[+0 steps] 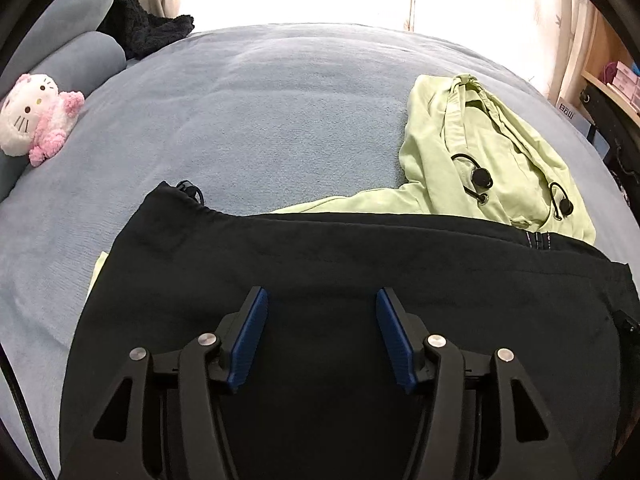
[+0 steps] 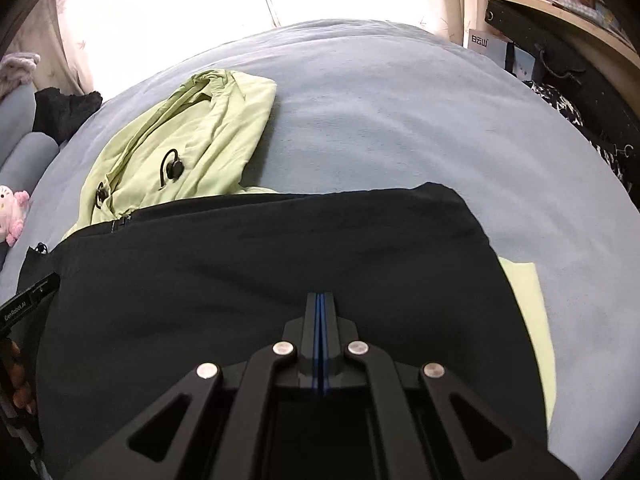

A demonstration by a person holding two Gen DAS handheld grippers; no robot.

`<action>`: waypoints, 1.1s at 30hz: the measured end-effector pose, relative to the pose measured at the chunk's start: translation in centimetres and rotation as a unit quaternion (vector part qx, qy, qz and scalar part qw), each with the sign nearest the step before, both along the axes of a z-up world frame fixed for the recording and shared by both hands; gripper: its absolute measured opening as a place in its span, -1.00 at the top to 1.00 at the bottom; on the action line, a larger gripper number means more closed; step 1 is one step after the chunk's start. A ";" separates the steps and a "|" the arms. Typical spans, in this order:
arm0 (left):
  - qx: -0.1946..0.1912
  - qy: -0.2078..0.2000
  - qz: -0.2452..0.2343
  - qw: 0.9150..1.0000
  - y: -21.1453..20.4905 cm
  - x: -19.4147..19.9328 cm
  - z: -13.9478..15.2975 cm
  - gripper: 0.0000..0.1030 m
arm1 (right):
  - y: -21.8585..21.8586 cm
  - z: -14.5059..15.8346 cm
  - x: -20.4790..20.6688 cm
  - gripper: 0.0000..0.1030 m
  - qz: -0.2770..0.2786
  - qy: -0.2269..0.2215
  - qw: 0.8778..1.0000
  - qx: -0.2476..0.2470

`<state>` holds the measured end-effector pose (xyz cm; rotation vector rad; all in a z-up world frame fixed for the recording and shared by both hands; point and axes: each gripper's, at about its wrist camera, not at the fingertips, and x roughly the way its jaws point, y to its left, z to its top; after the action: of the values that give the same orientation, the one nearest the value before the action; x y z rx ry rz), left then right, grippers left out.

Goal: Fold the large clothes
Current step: 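Move both open grippers to the green hood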

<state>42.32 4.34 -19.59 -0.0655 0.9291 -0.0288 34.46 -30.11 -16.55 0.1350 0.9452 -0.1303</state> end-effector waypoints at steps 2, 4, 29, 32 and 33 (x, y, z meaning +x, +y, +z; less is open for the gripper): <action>0.005 0.003 0.002 1.000 0.0 0.1 0.0 -0.17 | 0.8 -0.2 0.3 0.94 -0.002 0.003 1.000 -0.018; 0.010 0.008 0.004 1.000 0.2 0.2 0.0 -0.26 | 1.0 -0.1 0.4 0.94 -0.002 0.007 1.000 -0.022; 0.068 -0.002 -0.069 0.995 -0.4 0.1 10.1 -0.63 | 2.8 7.2 2.2 0.14 0.048 0.038 0.998 0.004; 0.076 0.011 -0.073 0.994 -0.5 2.8 10.6 -0.63 | 3.1 9.1 4.8 0.12 0.056 0.028 0.998 0.003; 0.077 0.014 -0.075 0.994 -0.6 3.7 10.7 -0.63 | 3.0 9.5 5.9 0.12 0.056 0.027 0.998 0.006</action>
<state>46.04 3.76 -8.93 0.1472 0.9594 -0.0959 40.36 -27.10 -7.02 0.0905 1.0056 -0.0251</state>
